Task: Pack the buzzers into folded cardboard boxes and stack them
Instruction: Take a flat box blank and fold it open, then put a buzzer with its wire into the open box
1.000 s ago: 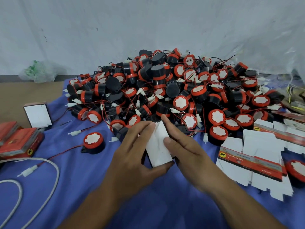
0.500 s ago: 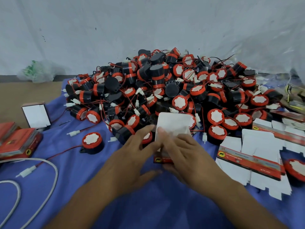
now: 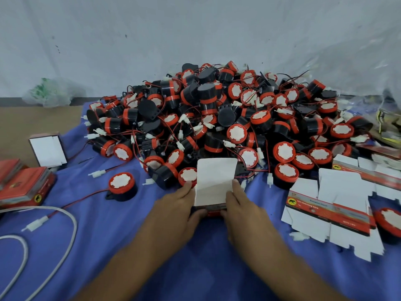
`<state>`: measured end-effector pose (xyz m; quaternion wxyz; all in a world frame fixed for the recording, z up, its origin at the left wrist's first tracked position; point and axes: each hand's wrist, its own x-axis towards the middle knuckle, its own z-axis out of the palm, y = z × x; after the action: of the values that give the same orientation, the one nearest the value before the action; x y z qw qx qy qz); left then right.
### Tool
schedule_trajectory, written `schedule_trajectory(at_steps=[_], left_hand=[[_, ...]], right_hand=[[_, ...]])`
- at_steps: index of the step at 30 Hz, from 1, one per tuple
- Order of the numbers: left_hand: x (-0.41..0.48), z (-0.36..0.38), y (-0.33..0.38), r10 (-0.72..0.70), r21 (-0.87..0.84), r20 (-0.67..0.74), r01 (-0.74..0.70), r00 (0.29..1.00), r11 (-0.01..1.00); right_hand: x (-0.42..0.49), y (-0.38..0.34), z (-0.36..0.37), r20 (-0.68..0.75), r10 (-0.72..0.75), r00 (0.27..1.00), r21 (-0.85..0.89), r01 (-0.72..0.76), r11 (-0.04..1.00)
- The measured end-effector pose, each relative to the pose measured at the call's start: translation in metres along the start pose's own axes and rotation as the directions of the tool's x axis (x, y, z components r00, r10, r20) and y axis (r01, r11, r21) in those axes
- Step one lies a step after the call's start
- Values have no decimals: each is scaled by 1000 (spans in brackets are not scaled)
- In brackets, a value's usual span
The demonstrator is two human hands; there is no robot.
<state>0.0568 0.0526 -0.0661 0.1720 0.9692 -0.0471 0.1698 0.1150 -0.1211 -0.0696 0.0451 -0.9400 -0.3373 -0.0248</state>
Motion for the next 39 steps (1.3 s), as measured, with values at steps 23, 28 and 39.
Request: schedule_trajectory(at_steps=[23, 28, 39], left_hand=[[-5, 3, -14, -87, -359, 95, 115, 992, 926], [-4, 2, -11, -56, -366, 92, 86, 994, 927], [-3, 3, -9, -54, -467, 38, 65, 998, 882]], right_hand=[[37, 125, -35, -244, 530, 812, 491, -368, 789], [20, 118, -90, -293, 600, 745, 932, 84, 352], [-3, 50, -63, -283, -320, 904, 687, 424, 590]])
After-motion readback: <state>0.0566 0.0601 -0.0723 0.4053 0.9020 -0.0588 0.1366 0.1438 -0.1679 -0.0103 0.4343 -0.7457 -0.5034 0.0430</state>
